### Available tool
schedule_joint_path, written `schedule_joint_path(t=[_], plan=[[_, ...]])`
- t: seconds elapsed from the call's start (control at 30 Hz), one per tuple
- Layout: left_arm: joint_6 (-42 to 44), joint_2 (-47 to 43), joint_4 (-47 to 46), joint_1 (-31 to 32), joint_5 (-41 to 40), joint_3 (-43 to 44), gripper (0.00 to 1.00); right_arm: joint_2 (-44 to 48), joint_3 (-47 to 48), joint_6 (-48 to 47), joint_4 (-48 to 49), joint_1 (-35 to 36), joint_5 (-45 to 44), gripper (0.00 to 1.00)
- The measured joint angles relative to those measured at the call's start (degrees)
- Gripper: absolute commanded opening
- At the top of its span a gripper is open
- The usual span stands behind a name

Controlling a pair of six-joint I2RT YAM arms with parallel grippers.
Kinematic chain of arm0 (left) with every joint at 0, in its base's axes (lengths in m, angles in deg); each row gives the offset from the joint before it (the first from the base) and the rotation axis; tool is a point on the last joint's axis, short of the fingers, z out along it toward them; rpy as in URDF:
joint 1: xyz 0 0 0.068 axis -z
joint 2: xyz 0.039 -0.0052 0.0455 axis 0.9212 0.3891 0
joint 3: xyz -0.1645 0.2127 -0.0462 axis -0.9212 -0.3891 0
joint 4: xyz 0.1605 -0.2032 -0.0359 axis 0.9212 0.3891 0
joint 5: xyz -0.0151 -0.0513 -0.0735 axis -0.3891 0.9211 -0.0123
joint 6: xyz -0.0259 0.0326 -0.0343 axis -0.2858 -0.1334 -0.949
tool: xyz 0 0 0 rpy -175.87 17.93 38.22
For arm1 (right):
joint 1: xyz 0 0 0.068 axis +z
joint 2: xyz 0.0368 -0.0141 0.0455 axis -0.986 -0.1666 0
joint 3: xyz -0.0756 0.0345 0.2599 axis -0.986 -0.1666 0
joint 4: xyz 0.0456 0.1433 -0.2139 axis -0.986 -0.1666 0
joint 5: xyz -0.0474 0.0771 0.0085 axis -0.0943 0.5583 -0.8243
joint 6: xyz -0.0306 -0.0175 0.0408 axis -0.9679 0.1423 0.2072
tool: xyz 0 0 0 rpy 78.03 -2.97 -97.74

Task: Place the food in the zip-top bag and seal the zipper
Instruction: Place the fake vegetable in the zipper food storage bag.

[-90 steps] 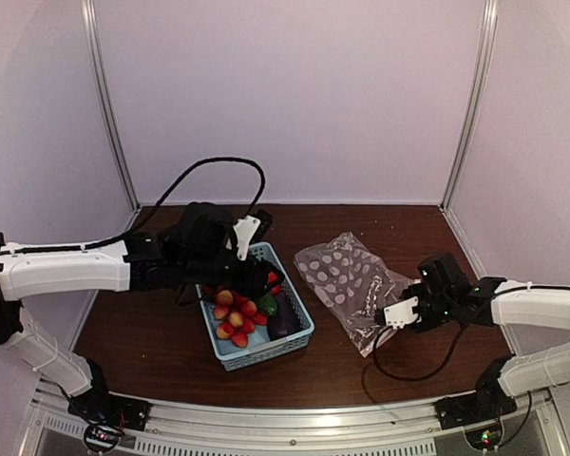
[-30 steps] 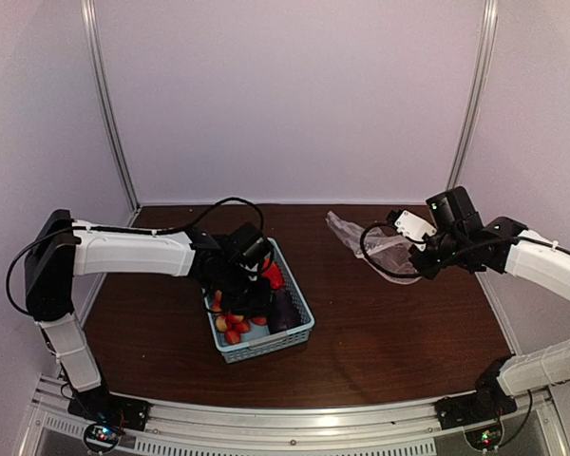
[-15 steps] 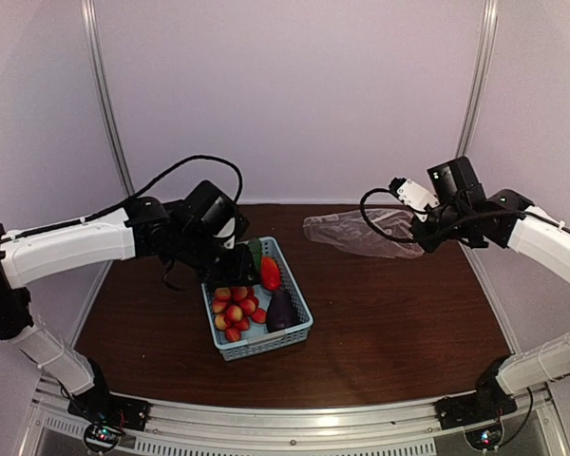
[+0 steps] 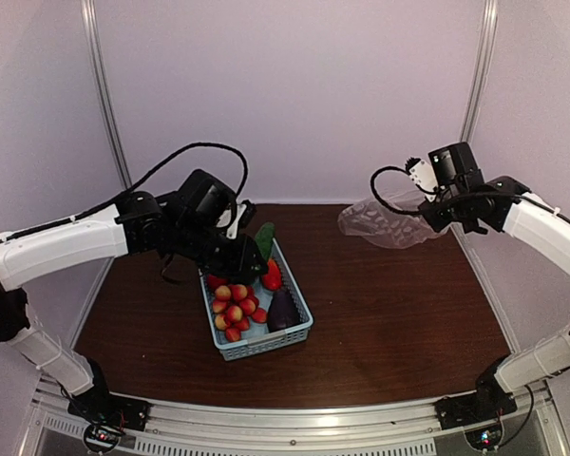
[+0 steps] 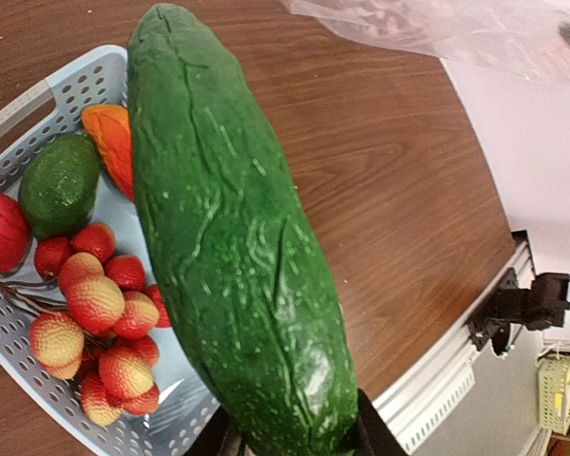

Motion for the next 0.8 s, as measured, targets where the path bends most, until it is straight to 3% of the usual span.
schedule_joint_path(t=[0.17,0.43,0.67,0.8], plan=[[1.2,5.2,-2.4,-0.9,1.0,0.5,0.04,-2.5,-2.1,1.0,1.7,0.0,-0.6,0.00],[3.4,5.7,-15.3,3.0,15.1,0.5,0.00,-13.6,0.8,5.4,-0.4,0.5,4.8,0.00],[0.3,7.4,-27.9,3.9,24.3,0.3,0.00,-14.6,6.8,9.2,-2.4,1.6,12.0,0.00],[-2.3,12.8,-34.1,4.3,27.4,1.3,0.00,-14.6,7.5,10.4,-3.5,1.8,14.3,0.00]])
